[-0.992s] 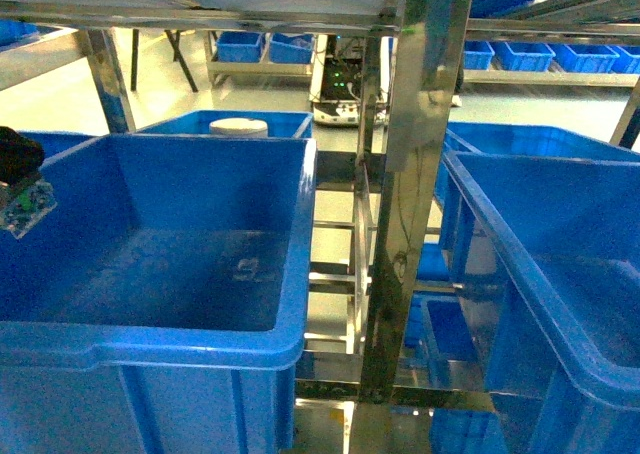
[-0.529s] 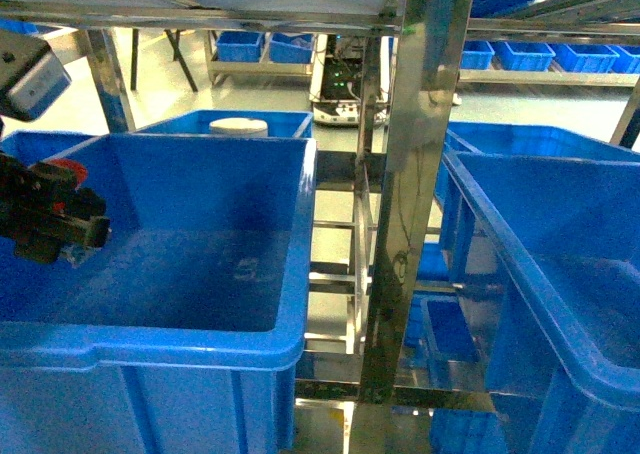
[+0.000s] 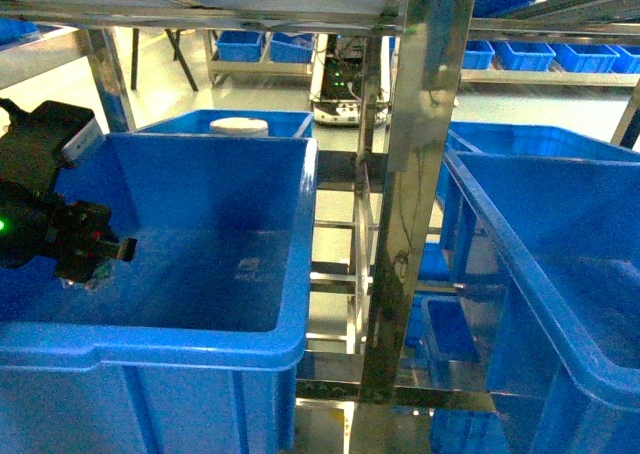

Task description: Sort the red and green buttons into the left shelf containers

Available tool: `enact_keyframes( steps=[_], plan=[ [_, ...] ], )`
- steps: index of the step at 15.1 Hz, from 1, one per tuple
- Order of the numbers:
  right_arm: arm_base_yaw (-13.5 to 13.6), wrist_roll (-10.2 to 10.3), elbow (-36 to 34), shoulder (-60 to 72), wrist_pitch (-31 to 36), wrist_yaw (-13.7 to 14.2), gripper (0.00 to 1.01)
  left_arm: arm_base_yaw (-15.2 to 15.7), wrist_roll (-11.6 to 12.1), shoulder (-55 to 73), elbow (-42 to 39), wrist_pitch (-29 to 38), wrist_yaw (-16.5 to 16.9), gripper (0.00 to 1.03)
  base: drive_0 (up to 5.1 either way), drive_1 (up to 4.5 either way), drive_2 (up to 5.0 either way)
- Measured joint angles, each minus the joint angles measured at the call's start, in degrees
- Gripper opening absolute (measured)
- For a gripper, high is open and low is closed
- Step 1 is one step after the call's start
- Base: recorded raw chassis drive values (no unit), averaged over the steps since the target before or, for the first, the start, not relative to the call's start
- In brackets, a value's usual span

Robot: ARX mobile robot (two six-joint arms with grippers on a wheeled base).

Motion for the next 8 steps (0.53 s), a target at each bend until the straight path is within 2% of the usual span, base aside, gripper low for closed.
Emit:
enact_keyframes(
  steps=[3, 5, 6, 8],
  plan=[
    [0.0, 0.0, 0.0, 0.0, 0.0, 0.0, 0.98, -0.4, -2.0, -0.2, 1.2, 0.0, 3.0, 0.70, 0.0, 0.00, 0.0],
    [0.0, 0.0, 0.0, 0.0, 0.0, 0.0, 0.98, 0.1, -4.7, -1.8, 1.1, -1.6, 5.4, 0.94, 0.0, 0.00, 0.0],
    [0.0, 0.0, 0.0, 0.0, 0.0, 0.0, 0.98, 0.6, -5.3, -3.5, 0.5, -1.5, 5.9, 1.00, 0.0, 0.00, 0.0],
    [0.0, 0.0, 0.0, 0.0, 0.0, 0.0, 0.98, 1.7, -6.3, -9.3, -2.7, -2.3, 6.2, 0.98, 0.0, 0.00, 0.0]
  ],
)
